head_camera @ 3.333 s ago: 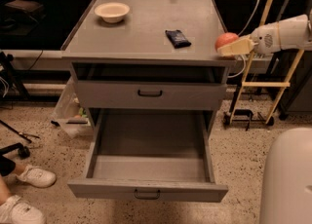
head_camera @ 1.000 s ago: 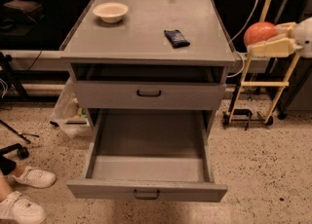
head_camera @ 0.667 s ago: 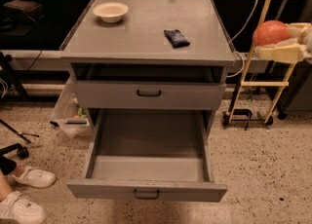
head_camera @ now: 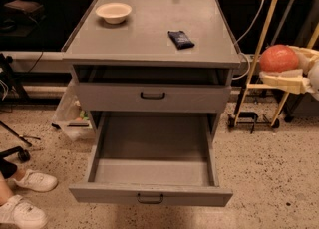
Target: Place apple into middle drawer
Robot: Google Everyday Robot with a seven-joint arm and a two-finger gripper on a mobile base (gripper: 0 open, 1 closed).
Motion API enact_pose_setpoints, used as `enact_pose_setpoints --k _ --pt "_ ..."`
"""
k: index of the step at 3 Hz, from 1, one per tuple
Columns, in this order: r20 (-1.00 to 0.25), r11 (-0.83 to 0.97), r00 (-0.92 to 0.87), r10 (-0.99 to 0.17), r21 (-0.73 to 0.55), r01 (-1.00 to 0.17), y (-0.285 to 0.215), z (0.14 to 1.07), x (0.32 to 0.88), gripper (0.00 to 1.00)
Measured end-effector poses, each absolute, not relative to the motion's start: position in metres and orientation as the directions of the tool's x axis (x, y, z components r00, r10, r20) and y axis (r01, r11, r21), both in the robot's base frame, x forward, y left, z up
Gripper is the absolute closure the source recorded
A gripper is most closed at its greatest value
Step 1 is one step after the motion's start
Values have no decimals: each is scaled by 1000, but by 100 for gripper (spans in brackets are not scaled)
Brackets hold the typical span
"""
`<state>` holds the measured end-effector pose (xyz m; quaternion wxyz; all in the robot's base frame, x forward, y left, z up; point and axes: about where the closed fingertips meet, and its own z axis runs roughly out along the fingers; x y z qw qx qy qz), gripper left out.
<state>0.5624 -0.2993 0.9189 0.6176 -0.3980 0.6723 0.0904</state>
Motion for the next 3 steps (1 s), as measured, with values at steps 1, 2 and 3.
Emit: enact_pose_setpoints --k 1,2,3 --pt "-903 667 80 -423 -370 -647 -299 919 563 100" --pt "-886 555 88 -455 -360 -750 -257 854 549 100" --pt "-853 300 42 -520 -229 -926 -184 728 507 100"
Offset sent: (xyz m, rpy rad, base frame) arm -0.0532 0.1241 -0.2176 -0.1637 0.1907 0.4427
